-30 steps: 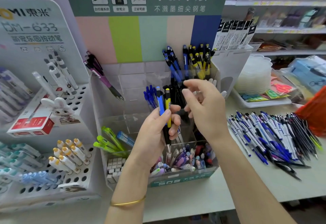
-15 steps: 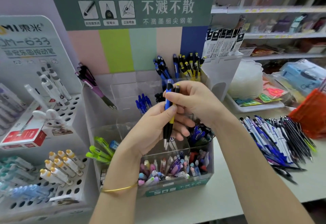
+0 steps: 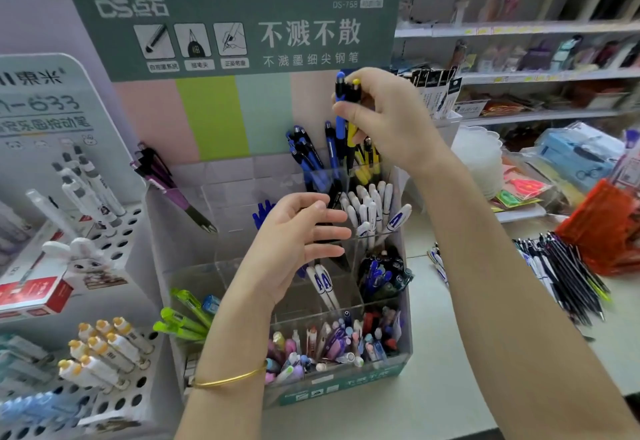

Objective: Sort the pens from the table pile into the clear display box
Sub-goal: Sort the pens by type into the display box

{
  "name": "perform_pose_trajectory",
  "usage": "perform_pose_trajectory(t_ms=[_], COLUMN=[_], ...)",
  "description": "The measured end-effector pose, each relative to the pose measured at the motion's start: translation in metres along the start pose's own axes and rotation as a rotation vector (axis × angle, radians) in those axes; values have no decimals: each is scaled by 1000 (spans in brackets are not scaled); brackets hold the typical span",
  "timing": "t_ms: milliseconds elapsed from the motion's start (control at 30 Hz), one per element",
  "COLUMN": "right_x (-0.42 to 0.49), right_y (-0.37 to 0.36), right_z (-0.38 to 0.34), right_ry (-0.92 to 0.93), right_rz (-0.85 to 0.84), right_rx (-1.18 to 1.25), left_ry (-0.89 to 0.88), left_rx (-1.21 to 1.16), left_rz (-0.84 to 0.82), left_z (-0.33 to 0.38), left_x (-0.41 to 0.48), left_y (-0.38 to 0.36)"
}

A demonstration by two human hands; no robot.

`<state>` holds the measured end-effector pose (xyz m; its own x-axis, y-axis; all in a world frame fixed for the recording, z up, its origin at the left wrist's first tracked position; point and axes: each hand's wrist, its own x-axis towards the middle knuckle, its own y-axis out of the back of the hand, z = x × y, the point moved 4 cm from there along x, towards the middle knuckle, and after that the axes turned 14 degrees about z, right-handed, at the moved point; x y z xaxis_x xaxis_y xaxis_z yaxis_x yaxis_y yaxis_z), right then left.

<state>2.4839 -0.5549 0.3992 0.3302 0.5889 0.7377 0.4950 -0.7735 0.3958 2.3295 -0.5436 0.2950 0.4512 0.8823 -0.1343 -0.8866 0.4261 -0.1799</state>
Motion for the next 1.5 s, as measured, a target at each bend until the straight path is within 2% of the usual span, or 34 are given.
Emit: perform_pose_trajectory(t_ms=[333, 467, 700, 967, 1333, 1500], right_x=[8, 2, -3, -7, -19, -19], right_y=[-4, -11, -15, -15, -22, -13], right_z=[-11, 3, 16, 27, 23, 34], right_ry=[179, 120, 43, 335, 253, 206], right_rz=[-110, -180, -134, -11, 8, -14], right_rx=[-78, -96, -127, -430, -345, -490], left_ry=[-7, -7, -9, -6, 32, 34], left_rx=[-14, -3, 10, 12, 31, 43], left_rz=[3, 3, -7, -11, -45, -63], left_z=[7, 9, 10, 8, 0, -3], left_x=[0, 0, -2, -5, -14, -17], left_y=[2, 2, 0, 2, -1, -2])
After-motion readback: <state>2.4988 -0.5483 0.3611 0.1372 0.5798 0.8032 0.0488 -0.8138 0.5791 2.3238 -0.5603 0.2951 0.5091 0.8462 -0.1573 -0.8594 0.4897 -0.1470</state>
